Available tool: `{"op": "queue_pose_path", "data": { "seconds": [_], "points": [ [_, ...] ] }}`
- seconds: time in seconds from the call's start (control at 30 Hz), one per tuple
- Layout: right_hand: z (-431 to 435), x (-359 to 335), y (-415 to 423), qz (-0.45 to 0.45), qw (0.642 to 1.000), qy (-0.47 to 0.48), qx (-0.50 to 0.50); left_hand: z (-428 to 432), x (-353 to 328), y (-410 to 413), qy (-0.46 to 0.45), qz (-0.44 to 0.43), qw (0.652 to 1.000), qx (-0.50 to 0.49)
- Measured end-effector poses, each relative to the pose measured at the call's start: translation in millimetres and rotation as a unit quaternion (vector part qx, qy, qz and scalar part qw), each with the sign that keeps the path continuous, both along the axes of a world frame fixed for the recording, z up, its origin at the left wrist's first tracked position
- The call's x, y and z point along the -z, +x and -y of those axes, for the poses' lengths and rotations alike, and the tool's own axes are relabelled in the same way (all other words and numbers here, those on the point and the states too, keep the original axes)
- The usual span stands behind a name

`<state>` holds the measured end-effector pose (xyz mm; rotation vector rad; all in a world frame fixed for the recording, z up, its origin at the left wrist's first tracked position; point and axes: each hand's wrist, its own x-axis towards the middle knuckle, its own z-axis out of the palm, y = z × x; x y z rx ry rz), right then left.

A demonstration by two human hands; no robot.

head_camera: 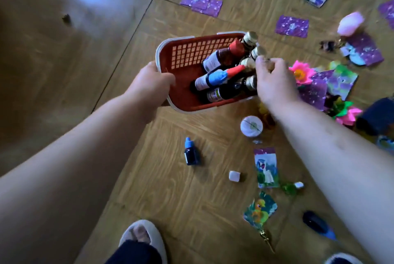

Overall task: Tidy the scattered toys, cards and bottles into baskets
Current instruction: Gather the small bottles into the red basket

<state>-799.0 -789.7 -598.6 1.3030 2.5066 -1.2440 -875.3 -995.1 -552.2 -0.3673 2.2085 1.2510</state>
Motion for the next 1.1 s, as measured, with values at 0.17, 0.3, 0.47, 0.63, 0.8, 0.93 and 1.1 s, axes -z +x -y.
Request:
{"op": "queue_pose_path", "data": {
  "seconds": [0.17, 0.3, 0.47, 0.63, 0.8, 0.93, 1.1],
  "points": [
    [-7, 29, -16, -0.025, 0.997, 0.041, -0.057, 0, 46, -12, 0.034, 0.009, 0.999, -0.034],
    [-10, 41, -19, -0.065, 0.991, 0.051, -0.107, 3, 63, -19, 0.032, 0.040, 0.998, -0.045],
    [-17, 19, -3, -0.043, 0.986, 0.032, -0.159, 2, 42, -18, -0.031, 0.023, 0.998, -0.047],
    [-25, 11, 39, -0.029, 0.984, 0.054, -0.165, -14, 26, 4, -0.196, -0.037, 0.980, -0.007],
    [-23, 30, 80, 0.010, 0.971, 0.069, -0.230, -23, 30, 25, -0.277, -0.158, 0.943, 0.092],
    [-17, 30, 107, 0.048, 0.962, 0.088, -0.252, -21, 19, 53, -0.248, -0.280, 0.913, 0.165],
    [-9, 35, 115, 0.044, 0.959, 0.111, -0.257, -18, 39, 103, -0.223, -0.317, 0.846, 0.367]
  ]
}}
